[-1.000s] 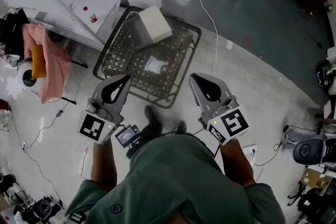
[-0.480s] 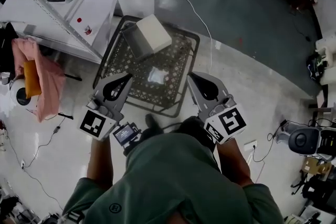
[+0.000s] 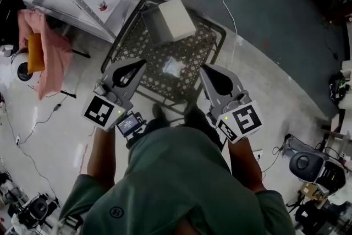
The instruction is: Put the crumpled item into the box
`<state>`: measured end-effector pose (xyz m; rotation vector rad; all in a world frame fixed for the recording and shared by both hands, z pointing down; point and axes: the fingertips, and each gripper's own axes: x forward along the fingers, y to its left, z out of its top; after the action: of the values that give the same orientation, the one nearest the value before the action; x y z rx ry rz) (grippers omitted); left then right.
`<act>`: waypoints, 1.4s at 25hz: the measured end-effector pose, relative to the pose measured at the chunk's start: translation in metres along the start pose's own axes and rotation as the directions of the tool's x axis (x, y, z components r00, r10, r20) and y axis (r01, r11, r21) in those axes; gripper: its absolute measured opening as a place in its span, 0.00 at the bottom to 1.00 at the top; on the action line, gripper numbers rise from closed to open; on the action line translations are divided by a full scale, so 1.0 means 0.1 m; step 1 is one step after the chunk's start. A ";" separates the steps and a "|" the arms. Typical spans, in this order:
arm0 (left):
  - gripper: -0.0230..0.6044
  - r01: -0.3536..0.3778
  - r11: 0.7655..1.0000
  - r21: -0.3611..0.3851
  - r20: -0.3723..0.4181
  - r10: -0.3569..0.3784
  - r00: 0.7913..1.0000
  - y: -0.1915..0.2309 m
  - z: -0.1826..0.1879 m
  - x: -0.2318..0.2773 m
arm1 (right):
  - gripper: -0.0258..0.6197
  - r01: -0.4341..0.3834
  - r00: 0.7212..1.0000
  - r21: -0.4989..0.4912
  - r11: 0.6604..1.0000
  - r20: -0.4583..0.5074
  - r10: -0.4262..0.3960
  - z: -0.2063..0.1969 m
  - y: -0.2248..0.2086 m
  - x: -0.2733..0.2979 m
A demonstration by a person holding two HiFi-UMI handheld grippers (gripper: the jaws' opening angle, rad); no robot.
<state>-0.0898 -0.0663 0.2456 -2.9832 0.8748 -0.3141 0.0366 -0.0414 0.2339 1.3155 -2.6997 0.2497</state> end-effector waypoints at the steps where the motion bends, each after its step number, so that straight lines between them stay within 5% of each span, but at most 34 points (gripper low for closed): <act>1: 0.04 -0.012 1.000 -0.003 -0.003 0.012 1.000 0.04 -0.01 0.03 | 0.05 -0.014 1.000 -0.002 1.000 -0.002 0.014 0.00 -0.03 0.05; 15: 0.04 -0.139 0.986 -0.092 -0.077 0.133 0.988 0.36 -0.29 0.44 | 0.05 -0.179 0.978 0.017 0.984 -0.103 0.180 -0.25 -0.47 0.58; 35: 0.04 -0.110 0.946 -0.305 -0.275 0.023 0.961 0.63 -2.15 1.29 | 0.08 -0.195 0.907 0.148 0.970 -0.350 0.236 -2.04 -1.03 1.59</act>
<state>-0.0596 -0.1799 0.4763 -3.2443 1.1514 -0.6479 0.0291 -0.1843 0.4723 0.8798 -2.5311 0.6098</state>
